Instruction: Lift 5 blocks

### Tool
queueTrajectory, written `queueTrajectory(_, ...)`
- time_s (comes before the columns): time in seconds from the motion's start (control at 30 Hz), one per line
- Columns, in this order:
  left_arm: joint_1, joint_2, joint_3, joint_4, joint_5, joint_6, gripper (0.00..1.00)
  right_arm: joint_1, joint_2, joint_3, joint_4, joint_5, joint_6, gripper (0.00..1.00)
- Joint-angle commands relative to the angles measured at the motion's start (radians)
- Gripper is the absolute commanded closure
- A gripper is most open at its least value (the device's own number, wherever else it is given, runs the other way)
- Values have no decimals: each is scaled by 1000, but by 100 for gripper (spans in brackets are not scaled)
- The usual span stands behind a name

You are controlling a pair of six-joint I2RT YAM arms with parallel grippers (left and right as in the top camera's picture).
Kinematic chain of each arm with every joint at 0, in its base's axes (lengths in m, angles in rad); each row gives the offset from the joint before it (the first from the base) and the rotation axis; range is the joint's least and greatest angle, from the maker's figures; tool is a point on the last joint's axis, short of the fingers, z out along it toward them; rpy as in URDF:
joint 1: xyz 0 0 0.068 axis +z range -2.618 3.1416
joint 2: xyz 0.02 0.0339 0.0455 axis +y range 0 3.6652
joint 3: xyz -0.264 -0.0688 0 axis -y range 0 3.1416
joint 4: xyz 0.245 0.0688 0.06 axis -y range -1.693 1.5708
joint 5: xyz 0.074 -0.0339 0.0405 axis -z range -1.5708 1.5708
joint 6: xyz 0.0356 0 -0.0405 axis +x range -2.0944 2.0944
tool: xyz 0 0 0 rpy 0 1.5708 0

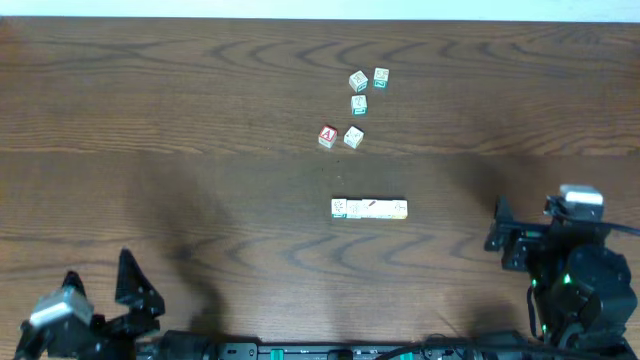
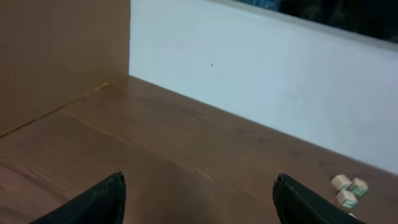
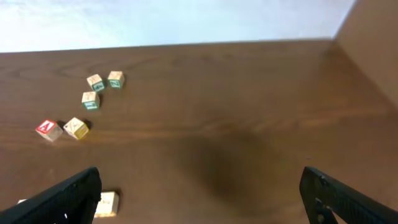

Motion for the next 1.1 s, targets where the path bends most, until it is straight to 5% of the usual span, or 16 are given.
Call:
queueTrajectory(0.0, 4, -47, 8, -35, -6, -61, 24, -4, -50, -9, -35, 21, 103, 1)
queueTrajectory(0.4, 3, -46, 19, -95, -6, -98, 24, -5, -303, -98, -150, 13, 190, 1)
queueTrajectory(0.83, 3, -45, 19, -95, -7, -98, 23, -5, -314, -268, -171, 63, 280, 1)
queueTrajectory(0.87, 3, -45, 19, -96, -6, -98, 17, -5, -314, -287, -171, 41, 286, 1)
queueTrajectory(1.07, 3, -45, 19, -106, -7, -97, 16, -5, -313, -364, -195, -78, 305, 1)
